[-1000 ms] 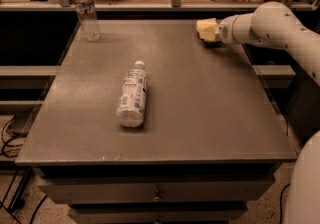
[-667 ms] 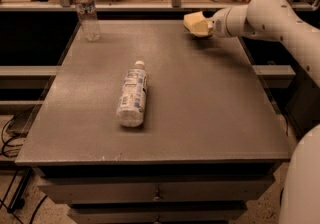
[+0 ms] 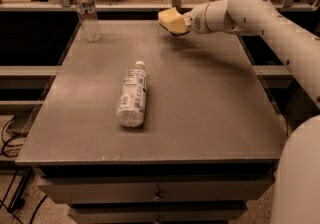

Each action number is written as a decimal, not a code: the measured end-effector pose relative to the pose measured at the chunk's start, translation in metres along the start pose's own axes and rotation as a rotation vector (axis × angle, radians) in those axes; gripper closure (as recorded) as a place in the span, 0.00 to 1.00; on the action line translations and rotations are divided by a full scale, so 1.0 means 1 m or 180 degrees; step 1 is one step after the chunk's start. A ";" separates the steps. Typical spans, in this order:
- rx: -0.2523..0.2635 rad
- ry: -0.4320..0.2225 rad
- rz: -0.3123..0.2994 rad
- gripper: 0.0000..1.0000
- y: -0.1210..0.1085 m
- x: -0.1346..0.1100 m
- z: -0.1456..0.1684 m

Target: Move sponge near water bottle

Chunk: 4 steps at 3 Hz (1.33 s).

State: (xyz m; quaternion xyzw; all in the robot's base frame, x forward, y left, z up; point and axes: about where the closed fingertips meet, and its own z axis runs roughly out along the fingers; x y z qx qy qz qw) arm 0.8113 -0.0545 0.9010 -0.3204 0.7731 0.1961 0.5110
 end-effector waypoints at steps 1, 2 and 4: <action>0.0000 0.0000 0.0000 1.00 0.000 0.000 0.000; -0.0109 0.0010 -0.0031 1.00 0.009 -0.003 0.007; -0.0779 -0.0137 -0.0086 1.00 0.076 -0.019 0.041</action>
Offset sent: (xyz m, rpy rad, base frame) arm -0.0021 0.0215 0.0025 0.0008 0.0096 0.0774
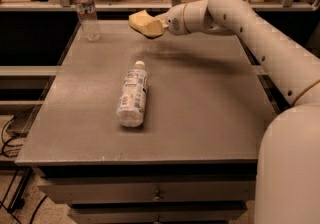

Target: Move sponge near water bottle

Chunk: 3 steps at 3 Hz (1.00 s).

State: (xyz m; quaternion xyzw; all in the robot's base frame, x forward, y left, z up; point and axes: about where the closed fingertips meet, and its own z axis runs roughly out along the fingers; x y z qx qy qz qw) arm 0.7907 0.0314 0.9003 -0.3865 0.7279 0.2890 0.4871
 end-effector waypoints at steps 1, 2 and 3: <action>-0.0479 -0.0070 -0.0063 1.00 0.046 -0.012 0.023; -0.0481 -0.0070 -0.0063 1.00 0.046 -0.012 0.023; -0.0688 -0.0070 -0.0079 1.00 0.064 -0.015 0.048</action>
Offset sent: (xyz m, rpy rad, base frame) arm -0.0183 0.0372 0.0049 0.0384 0.0080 0.1130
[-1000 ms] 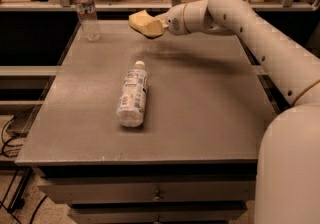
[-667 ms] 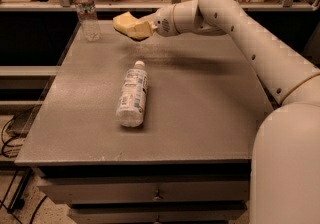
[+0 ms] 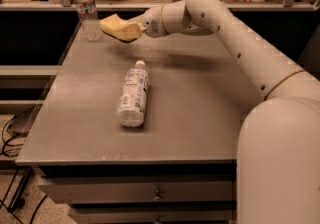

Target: Move sponge near water bottle

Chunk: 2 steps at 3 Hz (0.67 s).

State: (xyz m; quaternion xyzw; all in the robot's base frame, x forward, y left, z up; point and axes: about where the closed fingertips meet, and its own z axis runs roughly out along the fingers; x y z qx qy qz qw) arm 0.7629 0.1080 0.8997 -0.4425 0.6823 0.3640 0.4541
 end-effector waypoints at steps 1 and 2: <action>-0.0184 0.0072 -0.0038 0.82 0.010 -0.001 0.031; -0.0221 0.0193 -0.0095 0.59 0.010 0.002 0.052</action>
Offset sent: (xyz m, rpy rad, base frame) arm 0.0174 0.0657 -0.0260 -0.1026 0.0066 0.0953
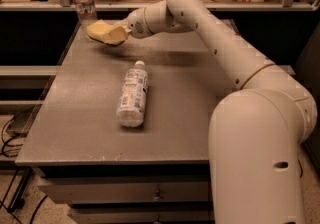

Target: Move sponge near water bottle

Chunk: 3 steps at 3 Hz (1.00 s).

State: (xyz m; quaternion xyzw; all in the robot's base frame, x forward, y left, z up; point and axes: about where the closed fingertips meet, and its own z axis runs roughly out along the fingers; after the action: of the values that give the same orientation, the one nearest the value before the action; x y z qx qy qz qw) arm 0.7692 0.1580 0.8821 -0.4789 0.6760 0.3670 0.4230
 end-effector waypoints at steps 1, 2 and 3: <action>0.0061 0.0068 -0.0044 0.36 -0.006 0.001 0.007; 0.0136 0.0112 -0.0056 0.13 -0.010 0.003 0.006; 0.0288 0.0134 -0.0009 0.00 -0.017 0.008 -0.002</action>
Offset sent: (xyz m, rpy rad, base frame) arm 0.0166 -0.0107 -0.0040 -0.0682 -0.0363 -0.0667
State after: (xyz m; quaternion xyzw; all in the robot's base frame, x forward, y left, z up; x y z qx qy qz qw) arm 0.7837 0.1483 0.8736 -0.4679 0.7000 0.3253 0.4305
